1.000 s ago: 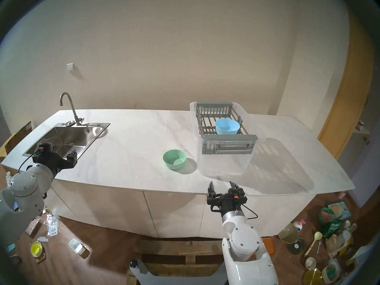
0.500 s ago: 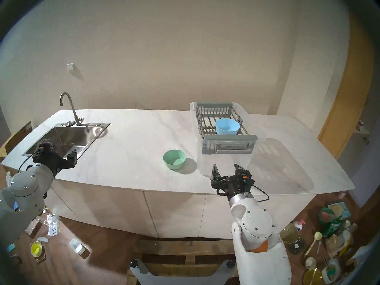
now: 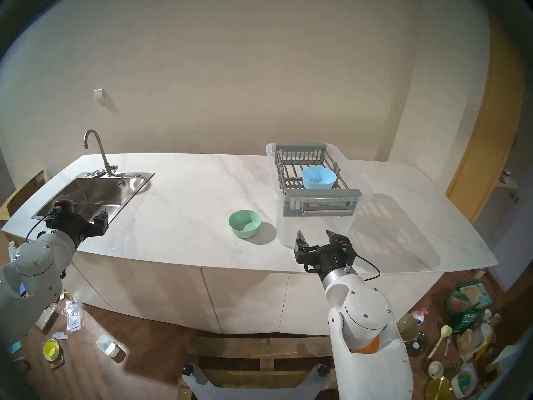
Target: Place the plate or bowl neatly into the plate slot of the drying rack
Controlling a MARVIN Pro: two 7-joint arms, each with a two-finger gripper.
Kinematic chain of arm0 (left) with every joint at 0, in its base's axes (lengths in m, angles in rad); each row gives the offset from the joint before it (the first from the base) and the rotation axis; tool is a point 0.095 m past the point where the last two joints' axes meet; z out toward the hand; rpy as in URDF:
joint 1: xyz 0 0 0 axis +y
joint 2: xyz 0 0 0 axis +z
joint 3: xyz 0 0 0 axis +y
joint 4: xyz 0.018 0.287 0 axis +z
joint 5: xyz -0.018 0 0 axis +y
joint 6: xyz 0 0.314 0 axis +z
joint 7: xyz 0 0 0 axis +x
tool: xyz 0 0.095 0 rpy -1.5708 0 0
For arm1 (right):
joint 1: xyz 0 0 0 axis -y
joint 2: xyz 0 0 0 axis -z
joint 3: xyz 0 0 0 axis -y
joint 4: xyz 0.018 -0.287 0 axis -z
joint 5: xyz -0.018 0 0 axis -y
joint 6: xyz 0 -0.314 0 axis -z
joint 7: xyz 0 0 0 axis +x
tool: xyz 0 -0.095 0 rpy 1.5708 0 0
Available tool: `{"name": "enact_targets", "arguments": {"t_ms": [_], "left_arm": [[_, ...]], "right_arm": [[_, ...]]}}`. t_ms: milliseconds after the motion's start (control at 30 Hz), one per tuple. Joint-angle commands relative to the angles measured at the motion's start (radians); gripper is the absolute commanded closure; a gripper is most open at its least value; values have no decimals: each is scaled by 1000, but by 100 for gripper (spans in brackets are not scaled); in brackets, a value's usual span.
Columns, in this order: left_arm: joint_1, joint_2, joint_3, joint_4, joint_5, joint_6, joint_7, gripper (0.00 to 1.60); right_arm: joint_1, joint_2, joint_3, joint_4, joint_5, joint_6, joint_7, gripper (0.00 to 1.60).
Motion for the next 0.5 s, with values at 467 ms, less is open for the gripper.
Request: {"name": "enact_targets", "arguments": {"t_ms": [467], "left_arm": [[-11,5,-18,-15,8,-10,-2,0]], "right_arm": [[-29,18,-119,-131,-37,103,12,0]]}}
